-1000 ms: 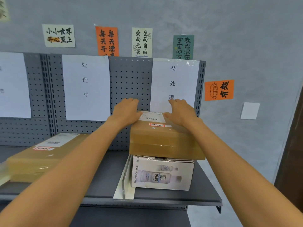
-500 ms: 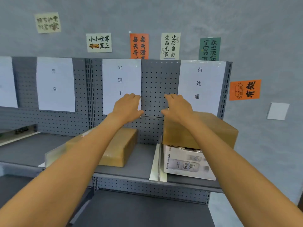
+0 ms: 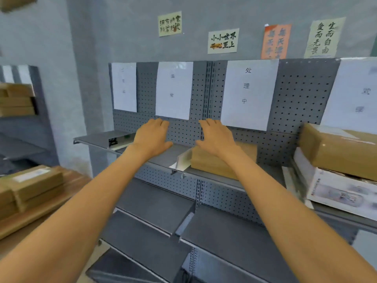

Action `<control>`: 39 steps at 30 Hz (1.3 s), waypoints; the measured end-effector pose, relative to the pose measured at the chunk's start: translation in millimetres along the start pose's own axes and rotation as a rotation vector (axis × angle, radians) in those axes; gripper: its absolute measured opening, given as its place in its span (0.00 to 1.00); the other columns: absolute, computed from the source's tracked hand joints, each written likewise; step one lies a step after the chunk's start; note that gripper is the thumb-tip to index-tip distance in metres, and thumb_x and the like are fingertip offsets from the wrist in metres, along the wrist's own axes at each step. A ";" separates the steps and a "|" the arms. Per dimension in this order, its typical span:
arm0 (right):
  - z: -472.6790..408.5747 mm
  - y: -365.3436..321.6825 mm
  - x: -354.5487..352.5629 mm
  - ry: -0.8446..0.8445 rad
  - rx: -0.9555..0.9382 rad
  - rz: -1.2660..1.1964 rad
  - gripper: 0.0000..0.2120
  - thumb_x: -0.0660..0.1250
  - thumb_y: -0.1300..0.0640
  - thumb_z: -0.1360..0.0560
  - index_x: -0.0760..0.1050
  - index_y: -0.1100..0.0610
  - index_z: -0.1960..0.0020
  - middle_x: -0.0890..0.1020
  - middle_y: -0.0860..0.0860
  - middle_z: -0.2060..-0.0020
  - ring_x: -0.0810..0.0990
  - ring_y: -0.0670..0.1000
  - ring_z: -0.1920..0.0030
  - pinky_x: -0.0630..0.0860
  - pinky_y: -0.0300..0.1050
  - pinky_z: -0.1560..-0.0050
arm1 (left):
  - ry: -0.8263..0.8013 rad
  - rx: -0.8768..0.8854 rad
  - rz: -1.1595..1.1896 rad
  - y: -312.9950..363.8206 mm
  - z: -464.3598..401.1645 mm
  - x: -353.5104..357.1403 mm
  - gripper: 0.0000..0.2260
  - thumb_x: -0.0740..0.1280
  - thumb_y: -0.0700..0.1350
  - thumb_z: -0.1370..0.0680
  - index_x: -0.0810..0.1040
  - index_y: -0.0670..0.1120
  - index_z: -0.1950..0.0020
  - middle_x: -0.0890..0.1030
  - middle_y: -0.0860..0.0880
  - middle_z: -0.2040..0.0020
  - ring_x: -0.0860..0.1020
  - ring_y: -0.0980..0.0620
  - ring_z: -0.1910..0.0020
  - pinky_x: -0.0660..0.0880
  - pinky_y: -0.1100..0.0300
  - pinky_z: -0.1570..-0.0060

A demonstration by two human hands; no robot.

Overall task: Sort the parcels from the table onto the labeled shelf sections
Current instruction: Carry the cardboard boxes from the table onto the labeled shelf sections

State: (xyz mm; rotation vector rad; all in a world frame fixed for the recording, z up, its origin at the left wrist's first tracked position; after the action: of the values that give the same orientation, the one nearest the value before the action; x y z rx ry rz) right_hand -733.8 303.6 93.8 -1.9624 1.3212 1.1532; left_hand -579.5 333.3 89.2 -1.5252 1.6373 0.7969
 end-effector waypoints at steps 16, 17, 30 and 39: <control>-55.5 -345.5 107.2 -0.100 -0.501 -0.279 0.28 0.65 0.50 0.23 0.62 0.59 0.27 0.70 0.56 0.32 0.68 0.60 0.34 0.70 0.51 0.42 | -0.151 -0.543 -0.227 -305.4 181.7 -0.9 0.25 0.67 0.53 0.24 0.69 0.42 0.32 0.73 0.43 0.35 0.70 0.42 0.35 0.72 0.49 0.43; -56.7 -356.9 114.1 -0.102 -0.522 -0.287 0.28 0.64 0.50 0.23 0.62 0.59 0.27 0.70 0.56 0.32 0.68 0.60 0.34 0.70 0.52 0.42 | -0.156 -0.565 -0.239 -315.0 188.7 2.6 0.26 0.68 0.54 0.24 0.69 0.43 0.31 0.73 0.43 0.34 0.70 0.42 0.34 0.71 0.50 0.41; -128.5 -493.6 262.7 -0.230 -0.742 -0.415 0.30 0.67 0.51 0.27 0.64 0.57 0.29 0.72 0.55 0.33 0.70 0.58 0.36 0.73 0.50 0.46 | -0.298 -0.830 -0.321 -453.5 215.2 93.2 0.28 0.68 0.54 0.23 0.66 0.42 0.29 0.71 0.43 0.32 0.68 0.42 0.32 0.71 0.50 0.40; -166.3 -549.1 330.7 -0.290 -0.820 -0.402 0.31 0.66 0.47 0.25 0.63 0.57 0.27 0.72 0.54 0.33 0.70 0.57 0.34 0.70 0.50 0.38 | -0.333 -0.918 -0.309 -530.3 208.2 137.2 0.29 0.68 0.55 0.24 0.66 0.43 0.28 0.70 0.44 0.30 0.69 0.43 0.32 0.71 0.52 0.39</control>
State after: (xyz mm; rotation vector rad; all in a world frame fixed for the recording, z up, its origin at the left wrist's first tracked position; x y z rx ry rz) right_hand -114.7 233.6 -130.6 -2.3045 0.2653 1.8444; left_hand -31.4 384.8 -111.8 -2.0226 0.7586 1.6435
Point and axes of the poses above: each hand's wrist, its own z-axis away from the middle knuckle, its own x-axis out of the palm, y = z × x, the point moved 8 cm from there along -z, towards the middle knuckle
